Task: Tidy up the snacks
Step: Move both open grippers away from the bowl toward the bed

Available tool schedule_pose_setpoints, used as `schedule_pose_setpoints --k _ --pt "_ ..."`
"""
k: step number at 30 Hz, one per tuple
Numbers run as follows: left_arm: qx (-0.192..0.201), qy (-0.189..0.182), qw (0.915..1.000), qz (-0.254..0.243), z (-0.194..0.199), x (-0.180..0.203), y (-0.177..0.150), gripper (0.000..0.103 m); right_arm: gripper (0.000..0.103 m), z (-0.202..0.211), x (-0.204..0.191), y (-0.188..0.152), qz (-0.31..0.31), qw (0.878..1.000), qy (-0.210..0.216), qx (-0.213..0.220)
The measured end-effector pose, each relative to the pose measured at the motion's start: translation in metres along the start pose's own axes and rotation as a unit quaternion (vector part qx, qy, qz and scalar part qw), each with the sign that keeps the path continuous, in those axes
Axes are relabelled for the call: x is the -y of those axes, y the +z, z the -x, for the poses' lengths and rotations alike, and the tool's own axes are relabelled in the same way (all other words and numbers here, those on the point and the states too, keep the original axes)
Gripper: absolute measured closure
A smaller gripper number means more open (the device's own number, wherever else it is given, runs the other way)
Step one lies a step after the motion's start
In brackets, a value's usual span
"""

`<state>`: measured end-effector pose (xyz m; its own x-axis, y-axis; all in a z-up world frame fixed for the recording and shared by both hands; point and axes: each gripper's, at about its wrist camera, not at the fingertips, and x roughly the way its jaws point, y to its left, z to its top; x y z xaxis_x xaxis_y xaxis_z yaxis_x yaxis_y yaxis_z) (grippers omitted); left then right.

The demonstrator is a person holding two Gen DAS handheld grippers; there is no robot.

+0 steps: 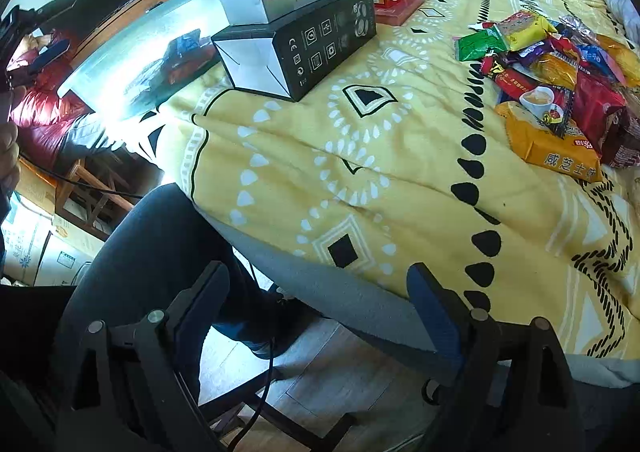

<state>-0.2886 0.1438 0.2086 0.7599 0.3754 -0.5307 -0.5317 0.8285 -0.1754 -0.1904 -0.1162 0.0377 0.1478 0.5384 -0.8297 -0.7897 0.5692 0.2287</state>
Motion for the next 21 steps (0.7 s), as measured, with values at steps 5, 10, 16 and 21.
schedule_pose_setpoints --k 5,10,16,21 --pt "0.005 0.012 0.9999 -0.004 0.001 0.003 0.001 0.002 0.011 0.000 0.007 -0.005 -0.004 1.000 -0.007 0.015" --pt "0.010 0.018 0.9998 -0.006 0.004 0.005 0.002 0.002 0.011 0.003 0.004 -0.015 0.030 0.996 -0.068 0.041" --pt "0.013 0.034 0.9993 -0.005 0.009 0.002 0.000 0.000 0.011 -0.001 0.010 -0.025 0.029 0.996 -0.068 0.049" --pt "0.008 0.042 0.9990 -0.009 0.011 0.004 -0.003 0.000 0.011 -0.003 0.018 -0.030 0.006 0.997 -0.061 0.051"
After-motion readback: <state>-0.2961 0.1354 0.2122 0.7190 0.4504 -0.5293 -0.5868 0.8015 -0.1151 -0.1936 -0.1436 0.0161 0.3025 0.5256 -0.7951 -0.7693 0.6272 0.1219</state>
